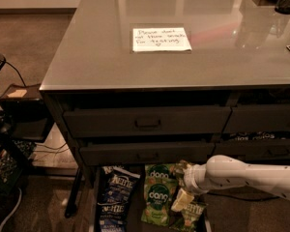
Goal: Pick green rice chip bag from bottom drawer and place on counter
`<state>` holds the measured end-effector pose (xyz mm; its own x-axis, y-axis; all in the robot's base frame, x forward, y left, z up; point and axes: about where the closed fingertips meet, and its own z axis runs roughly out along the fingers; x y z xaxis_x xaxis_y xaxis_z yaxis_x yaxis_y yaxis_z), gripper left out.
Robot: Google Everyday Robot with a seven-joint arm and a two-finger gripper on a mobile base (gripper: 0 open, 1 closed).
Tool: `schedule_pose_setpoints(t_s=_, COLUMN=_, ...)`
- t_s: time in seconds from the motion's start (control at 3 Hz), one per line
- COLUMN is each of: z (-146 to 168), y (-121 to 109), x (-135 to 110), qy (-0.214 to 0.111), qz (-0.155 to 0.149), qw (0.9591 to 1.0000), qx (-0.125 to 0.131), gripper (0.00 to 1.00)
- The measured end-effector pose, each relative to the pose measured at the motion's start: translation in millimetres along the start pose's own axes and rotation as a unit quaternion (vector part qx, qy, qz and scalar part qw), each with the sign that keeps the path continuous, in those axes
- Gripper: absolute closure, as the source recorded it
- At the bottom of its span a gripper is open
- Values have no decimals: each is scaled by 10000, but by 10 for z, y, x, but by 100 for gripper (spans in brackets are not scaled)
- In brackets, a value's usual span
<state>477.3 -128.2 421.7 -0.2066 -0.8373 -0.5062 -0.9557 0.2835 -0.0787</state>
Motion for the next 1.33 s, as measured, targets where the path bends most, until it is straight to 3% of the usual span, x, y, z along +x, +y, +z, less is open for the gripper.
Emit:
schedule_pose_setpoints(t_s=0.33, z=147, y=9, x=104, qy=-78, qz=37, qw=9999, qx=-76, gripper=0)
schedule_pose_setpoints(t_s=1.33, z=1095, y=-27, x=373, qy=-505, qz=192, qw=9970, qx=-559, gripper=0)
